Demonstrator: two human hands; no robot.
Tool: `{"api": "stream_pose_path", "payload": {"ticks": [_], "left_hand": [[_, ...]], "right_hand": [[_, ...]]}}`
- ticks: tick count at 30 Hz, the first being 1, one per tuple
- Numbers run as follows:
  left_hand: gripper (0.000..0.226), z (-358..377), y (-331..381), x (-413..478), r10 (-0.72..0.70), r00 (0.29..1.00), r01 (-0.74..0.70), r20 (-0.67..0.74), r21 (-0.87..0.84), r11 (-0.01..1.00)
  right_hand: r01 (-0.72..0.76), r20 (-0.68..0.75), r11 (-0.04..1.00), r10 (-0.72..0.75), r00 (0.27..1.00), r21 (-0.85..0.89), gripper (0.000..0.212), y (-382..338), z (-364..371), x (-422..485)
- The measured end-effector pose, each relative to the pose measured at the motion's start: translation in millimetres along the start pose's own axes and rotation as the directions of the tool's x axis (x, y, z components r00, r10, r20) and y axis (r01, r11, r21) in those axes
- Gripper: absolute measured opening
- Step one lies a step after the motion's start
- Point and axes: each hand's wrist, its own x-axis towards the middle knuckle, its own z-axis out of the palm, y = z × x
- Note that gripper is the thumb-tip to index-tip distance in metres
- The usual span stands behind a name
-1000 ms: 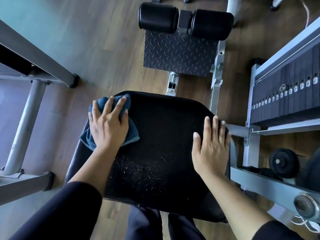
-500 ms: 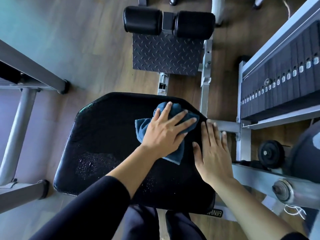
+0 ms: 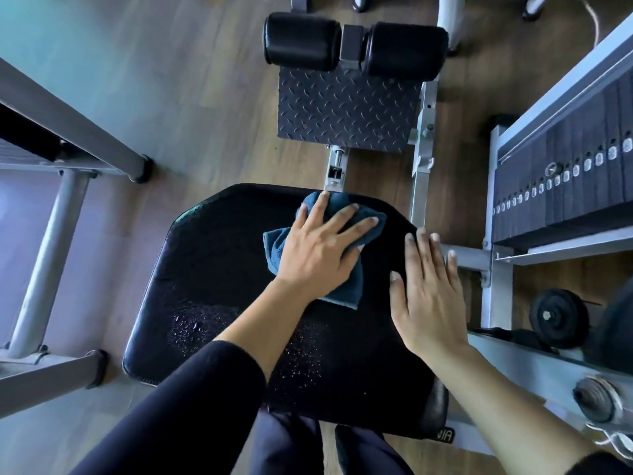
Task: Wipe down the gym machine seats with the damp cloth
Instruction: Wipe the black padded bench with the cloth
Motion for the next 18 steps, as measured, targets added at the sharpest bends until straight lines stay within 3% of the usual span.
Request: {"api": "stream_pose_path", "payload": {"ticks": [4, 9, 18], "left_hand": [[0.039, -10, -52, 2, -0.166, 0.982, 0.17, -0.09, 0.034, 0.985], [0.037, -11, -87, 40, -0.219, 0.974, 0.222, -0.058, 0.053, 0.974], [0.041, -23, -140, 32, -0.475, 0.88, 0.474, -0.002, 0.069, 0.878]], "right_hand": [[0.066, 0.028, 0.998, -0.066, 0.997, 0.024, 0.065, -26, 2, 34], [0.132, 0.055, 0.991, -0.134, 0.99, 0.029, 0.069, -56, 11, 74], [0.071, 0.079, 0.996, -0.075, 0.994, 0.044, 0.041, -65, 6, 117]]}}
